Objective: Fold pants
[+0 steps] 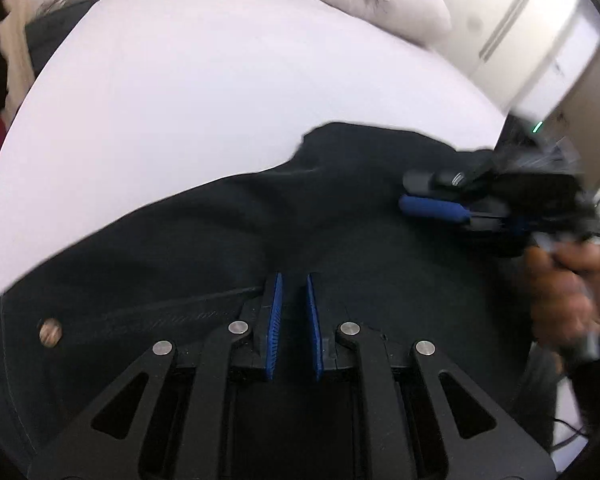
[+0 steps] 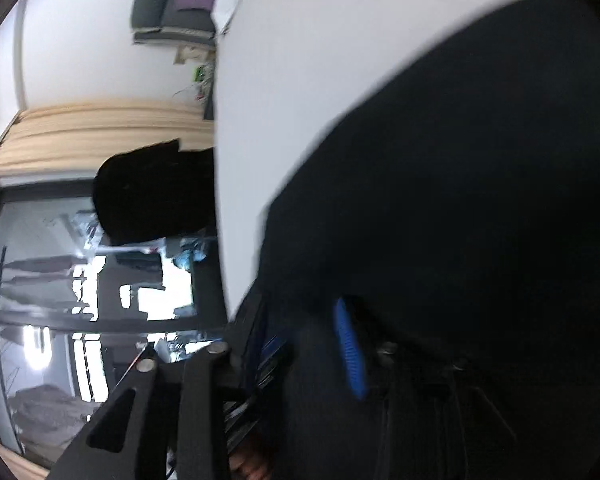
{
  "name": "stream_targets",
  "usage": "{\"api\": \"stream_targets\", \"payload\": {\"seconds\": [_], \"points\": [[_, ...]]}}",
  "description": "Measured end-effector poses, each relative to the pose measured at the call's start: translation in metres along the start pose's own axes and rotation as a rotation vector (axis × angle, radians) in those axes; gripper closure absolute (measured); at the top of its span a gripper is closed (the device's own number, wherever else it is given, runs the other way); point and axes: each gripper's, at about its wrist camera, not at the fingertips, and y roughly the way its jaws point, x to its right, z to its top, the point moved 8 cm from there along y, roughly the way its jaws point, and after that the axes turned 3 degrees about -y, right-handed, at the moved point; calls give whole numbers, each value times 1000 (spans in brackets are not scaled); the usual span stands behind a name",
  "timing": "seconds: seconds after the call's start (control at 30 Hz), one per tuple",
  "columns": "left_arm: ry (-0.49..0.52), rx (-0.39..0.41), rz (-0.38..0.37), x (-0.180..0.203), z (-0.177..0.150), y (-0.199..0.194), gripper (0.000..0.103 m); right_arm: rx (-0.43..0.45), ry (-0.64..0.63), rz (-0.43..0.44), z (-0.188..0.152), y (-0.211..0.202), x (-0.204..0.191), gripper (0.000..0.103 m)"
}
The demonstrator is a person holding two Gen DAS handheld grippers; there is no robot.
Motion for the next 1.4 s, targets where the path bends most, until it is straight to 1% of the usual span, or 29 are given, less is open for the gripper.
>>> {"api": "stream_targets", "payload": {"seconds": [0.07, 0.1, 0.13, 0.17, 0.2, 0.23, 0.3, 0.37, 0.4, 0.43, 0.47, 0.5, 0.53, 0.57, 0.6, 0.67, 0.73, 0.8, 0.87, 0.93, 1.03, 1.1, 1.17, 1.23, 1.27, 1.3, 1.33, 1.37, 1.4], "points": [[-23, 10, 7, -10, -5, -8, 91, 89, 90, 61, 22, -36, 29, 103], [-26, 12, 12, -13, -5, -11, 91, 135, 97, 70, 32, -55, 39, 103], [-20, 20, 36, -16, -6, -14, 91, 230, 93, 28, 52, -95, 57, 103], [-12, 25, 54, -18, -6, -15, 91, 301, 104, 0, 66, -128, 72, 103], [-6, 27, 67, -21, -10, -19, 91, 348, 121, -4, 73, -148, 83, 103], [-8, 28, 67, -22, -13, -22, 91, 441, 156, -21, 88, -192, 107, 103], [-16, 38, 71, -26, -19, -27, 91, 579, 187, -73, 104, -258, 138, 103], [-22, 48, 76, -25, -24, -24, 91, 676, 224, -155, 108, -311, 159, 103], [-26, 53, 78, -25, -27, -26, 91, 703, 232, -191, 106, -331, 165, 103], [-29, 57, 85, -24, -29, -27, 91, 740, 223, -257, 100, -358, 166, 101], [-29, 59, 96, -24, -29, -28, 91, 759, 222, -343, 93, -375, 165, 91], [-30, 63, 110, -22, -30, -32, 91, 794, 209, -420, 79, -394, 158, 54], [-28, 71, 120, -20, -32, -38, 91, 828, 194, -424, 70, -404, 152, 30], [-24, 80, 112, -14, -30, -40, 91, 879, 159, -383, 54, -416, 139, 25], [-17, 93, 95, -6, -28, -43, 91, 888, 135, -347, 46, -423, 135, 21], [-11, 107, 74, 7, -26, -50, 91, 861, 119, -274, 21, -415, 127, 21], [-10, 100, 22, 26, -23, -46, 91, 821, 160, -192, 8, -394, 133, 21], [10, 70, -10, 44, -25, -35, 91, 795, 205, -170, -1, -378, 149, 22], [29, 40, -18, 57, -28, -20, 91, 793, 252, -150, -3, -363, 164, 27], [35, 11, -3, 59, -35, -8, 91, 811, 285, -105, -5, -373, 170, 30], [-39, 8, -43, 55, -37, -6, 91, 814, 297, -69, 10, -369, 164, 31], [-84, -3, -72, 52, -38, -2, 91, 804, 295, -61, 11, -376, 168, 32], [-91, -8, -76, 51, -39, 3, 91, 801, 288, -37, 21, -381, 170, 35], [-80, -7, -66, 52, -41, 7, 91, 803, 303, -29, 22, -382, 177, 43], [-77, -6, -63, 52, -42, 9, 91, 803, 299, -24, 25, -381, 176, 45], [-76, -6, -63, 53, -42, 9, 91, 800, 291, -21, 28, -380, 174, 50], [-80, -6, -66, 50, -43, 8, 91, 787, 282, -33, 33, -378, 173, 60], [-85, -6, -70, 48, -43, 8, 91, 765, 276, -59, 36, -374, 175, 66], [-90, -6, -75, 47, -44, 9, 91, 753, 273, -71, 39, -371, 178, 80]]}}
